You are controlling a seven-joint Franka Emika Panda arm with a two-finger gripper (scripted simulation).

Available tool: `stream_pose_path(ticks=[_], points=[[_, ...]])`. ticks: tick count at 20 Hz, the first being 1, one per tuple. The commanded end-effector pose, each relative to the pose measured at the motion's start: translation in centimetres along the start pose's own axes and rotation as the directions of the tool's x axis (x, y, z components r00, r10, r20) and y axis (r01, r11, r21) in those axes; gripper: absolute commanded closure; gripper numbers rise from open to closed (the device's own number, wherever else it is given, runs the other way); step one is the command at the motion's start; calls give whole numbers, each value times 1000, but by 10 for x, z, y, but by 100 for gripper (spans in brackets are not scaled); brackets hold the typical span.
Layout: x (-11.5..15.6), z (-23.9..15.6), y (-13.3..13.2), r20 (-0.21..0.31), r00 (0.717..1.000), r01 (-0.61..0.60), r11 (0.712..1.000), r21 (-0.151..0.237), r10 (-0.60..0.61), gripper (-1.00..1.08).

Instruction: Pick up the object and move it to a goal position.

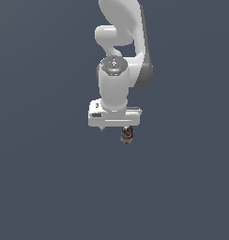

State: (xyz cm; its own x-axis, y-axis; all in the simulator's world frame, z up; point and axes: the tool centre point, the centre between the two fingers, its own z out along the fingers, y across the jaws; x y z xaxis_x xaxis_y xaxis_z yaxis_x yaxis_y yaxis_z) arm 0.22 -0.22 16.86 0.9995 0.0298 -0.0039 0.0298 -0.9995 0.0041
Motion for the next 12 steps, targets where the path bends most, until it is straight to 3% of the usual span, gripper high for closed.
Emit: stream_pose_path(ticks=[1,12], points=[[0,0,5,-1,1000,-3,1000,-1,3,-92],[-9,12,-16,-1,996,93,996,0,-93,-92]])
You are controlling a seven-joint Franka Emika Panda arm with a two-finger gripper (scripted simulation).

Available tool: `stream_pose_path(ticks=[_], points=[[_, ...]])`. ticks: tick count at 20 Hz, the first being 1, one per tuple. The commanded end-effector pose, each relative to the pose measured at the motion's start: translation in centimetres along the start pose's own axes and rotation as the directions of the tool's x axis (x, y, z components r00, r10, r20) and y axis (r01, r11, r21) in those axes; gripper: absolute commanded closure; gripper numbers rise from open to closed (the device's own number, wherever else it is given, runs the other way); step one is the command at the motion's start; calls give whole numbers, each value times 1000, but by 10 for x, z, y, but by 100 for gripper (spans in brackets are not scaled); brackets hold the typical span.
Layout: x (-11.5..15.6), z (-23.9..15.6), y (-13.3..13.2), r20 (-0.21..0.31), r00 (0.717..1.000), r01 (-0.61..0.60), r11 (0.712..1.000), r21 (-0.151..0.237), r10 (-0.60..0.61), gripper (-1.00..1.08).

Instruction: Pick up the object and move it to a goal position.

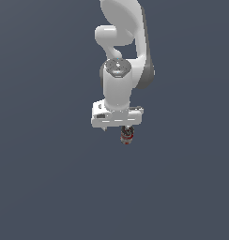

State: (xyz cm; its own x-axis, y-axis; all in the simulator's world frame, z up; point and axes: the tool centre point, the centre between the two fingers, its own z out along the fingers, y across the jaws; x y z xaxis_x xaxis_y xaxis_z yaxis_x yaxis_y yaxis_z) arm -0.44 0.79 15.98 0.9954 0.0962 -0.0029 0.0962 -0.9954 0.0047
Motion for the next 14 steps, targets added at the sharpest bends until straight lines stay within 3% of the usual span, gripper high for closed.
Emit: stream_pose_path(ticks=[1,8,14], points=[[-4,6,-11,0,999,50,999,1,-50,-92],[-22,26,-48,-3,975,220,975,3,-220,-92],[-28,32,-61,-4,960,279,960,4,-279,-92]])
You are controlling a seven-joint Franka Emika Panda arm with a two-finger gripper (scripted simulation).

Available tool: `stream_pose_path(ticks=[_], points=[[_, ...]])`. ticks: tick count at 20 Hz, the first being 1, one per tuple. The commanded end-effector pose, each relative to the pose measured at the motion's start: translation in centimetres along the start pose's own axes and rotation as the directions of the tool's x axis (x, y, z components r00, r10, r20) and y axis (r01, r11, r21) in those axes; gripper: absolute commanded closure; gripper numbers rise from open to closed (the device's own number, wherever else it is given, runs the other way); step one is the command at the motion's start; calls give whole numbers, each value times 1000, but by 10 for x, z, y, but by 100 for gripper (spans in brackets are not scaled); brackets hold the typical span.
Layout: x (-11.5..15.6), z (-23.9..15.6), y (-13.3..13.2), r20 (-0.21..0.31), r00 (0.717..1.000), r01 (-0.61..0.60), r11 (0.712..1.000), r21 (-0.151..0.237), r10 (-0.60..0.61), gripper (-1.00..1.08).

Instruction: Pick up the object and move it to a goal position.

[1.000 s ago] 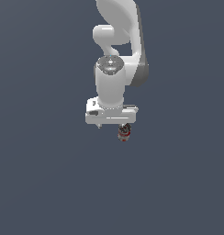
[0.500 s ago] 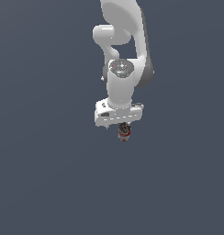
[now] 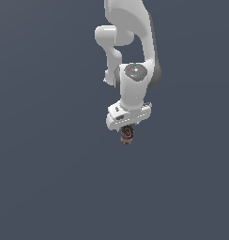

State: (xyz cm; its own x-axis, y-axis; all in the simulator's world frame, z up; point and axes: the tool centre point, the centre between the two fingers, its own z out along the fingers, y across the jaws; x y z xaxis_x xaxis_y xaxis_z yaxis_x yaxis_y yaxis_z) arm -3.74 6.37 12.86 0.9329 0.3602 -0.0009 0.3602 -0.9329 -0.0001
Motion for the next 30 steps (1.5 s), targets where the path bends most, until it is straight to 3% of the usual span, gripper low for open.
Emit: stream_pose_path(ticks=[1,20,21,30], points=[[-1,1,-2,-1,1000,12,1000,0,-12,-92],[-1,51,-2,-1,1000,12,1000,0,-12,-92],[-1,51,-2,-1,1000,12,1000,0,-12,108],[-1,51,-2,-1,1000,12,1000,0,-12,108]])
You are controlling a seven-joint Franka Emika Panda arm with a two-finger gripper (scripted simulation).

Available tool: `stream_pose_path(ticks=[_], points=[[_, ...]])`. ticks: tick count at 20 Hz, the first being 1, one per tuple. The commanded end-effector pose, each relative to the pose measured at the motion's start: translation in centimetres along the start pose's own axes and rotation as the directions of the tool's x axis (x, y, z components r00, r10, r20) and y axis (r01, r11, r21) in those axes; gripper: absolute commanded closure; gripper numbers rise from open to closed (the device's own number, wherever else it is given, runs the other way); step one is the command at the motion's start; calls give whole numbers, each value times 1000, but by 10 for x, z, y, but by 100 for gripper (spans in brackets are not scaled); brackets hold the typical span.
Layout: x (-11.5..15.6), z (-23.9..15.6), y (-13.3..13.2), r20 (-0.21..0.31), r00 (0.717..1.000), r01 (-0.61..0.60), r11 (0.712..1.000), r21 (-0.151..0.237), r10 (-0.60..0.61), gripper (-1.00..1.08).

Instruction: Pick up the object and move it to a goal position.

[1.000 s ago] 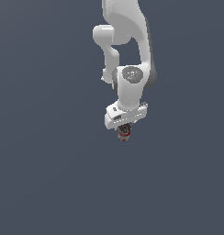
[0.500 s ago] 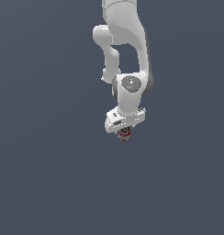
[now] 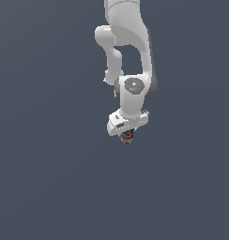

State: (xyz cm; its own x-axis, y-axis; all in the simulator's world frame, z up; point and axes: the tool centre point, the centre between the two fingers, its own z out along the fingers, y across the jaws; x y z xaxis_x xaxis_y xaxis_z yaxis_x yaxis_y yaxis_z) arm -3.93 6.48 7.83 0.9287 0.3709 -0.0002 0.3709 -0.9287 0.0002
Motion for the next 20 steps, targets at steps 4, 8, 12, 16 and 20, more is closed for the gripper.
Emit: stream_pose_path(ticks=[4,8,12,16,20], points=[[1,-2,-1,0,1000,0,1000,0,0,108],[5,-14,-3,0,1000,0,1000,0,0,108],[11,-33,-6,0,1000,0,1000,0,0,108],[21,-61,-11,0,1000,1,1000,0,-1,108],[33,-96,-18,0,1000,1,1000,0,-1,108]])
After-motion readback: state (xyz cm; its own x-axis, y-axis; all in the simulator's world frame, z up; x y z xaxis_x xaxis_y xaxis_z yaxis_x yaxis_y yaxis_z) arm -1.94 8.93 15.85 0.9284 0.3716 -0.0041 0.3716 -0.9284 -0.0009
